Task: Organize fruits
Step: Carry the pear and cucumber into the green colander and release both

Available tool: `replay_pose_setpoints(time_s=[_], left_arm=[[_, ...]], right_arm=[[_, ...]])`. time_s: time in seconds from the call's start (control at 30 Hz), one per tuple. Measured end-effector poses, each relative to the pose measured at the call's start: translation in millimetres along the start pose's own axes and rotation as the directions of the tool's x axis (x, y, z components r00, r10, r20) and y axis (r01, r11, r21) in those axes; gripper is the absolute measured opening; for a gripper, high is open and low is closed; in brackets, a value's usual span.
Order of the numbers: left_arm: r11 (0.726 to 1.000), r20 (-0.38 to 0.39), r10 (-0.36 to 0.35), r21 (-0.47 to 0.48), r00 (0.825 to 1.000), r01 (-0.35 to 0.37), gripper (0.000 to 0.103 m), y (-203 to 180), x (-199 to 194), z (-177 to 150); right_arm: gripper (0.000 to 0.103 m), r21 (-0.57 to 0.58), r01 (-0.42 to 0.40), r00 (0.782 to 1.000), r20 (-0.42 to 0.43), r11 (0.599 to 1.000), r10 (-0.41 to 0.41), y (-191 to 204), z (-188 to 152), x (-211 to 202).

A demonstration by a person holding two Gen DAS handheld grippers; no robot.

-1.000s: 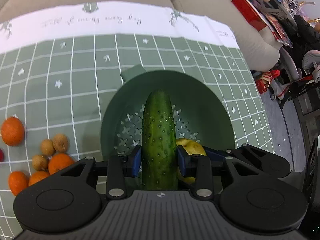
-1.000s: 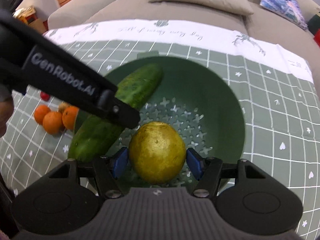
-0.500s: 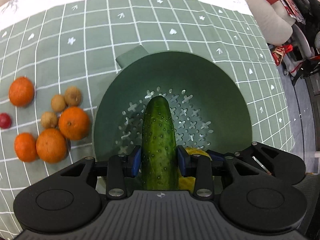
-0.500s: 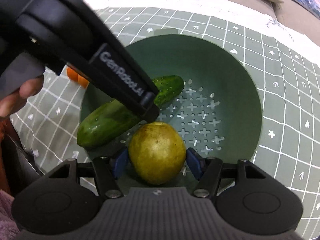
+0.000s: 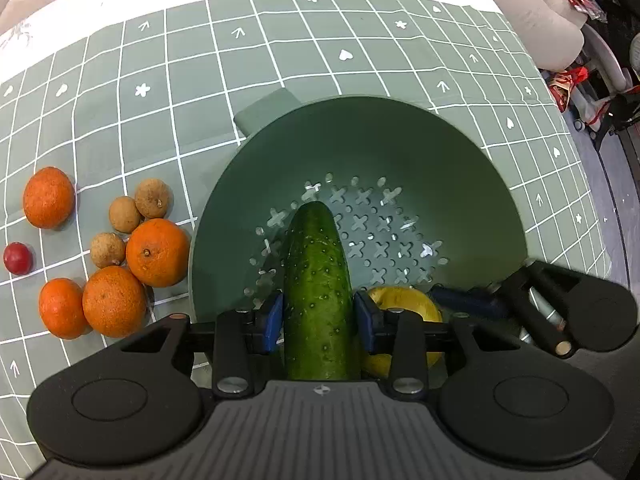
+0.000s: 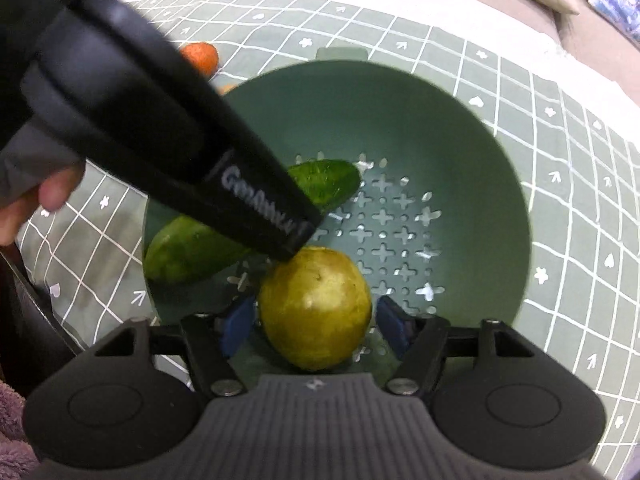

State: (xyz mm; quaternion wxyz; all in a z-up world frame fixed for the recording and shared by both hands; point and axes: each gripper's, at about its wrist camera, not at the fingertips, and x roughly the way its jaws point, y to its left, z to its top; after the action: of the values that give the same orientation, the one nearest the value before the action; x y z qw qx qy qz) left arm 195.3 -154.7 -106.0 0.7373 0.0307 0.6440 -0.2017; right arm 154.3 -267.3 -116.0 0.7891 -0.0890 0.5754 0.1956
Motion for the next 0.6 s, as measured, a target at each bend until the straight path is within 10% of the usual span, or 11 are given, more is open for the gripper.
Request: replay_pose_setpoints(time_s=[0.4, 0.6], left_arm=[[0.993, 0.124, -0.113, -0.016, 0.986, 0.116, 0.051, 6.1, -47.8, -14.3], [0.993, 0.310, -0.110, 0.004, 0.944, 0.115, 0.051, 20.7, -93.1, -40.7]], right_arm=[[0.079, 0.020, 0.086, 0.995, 0.048, 0.996, -0.087, 5.6, 1.5, -28.1], [0.084, 0.052, 0.129, 0.987, 0.090, 0.990, -0.133, 12.2, -7.5, -43.7]])
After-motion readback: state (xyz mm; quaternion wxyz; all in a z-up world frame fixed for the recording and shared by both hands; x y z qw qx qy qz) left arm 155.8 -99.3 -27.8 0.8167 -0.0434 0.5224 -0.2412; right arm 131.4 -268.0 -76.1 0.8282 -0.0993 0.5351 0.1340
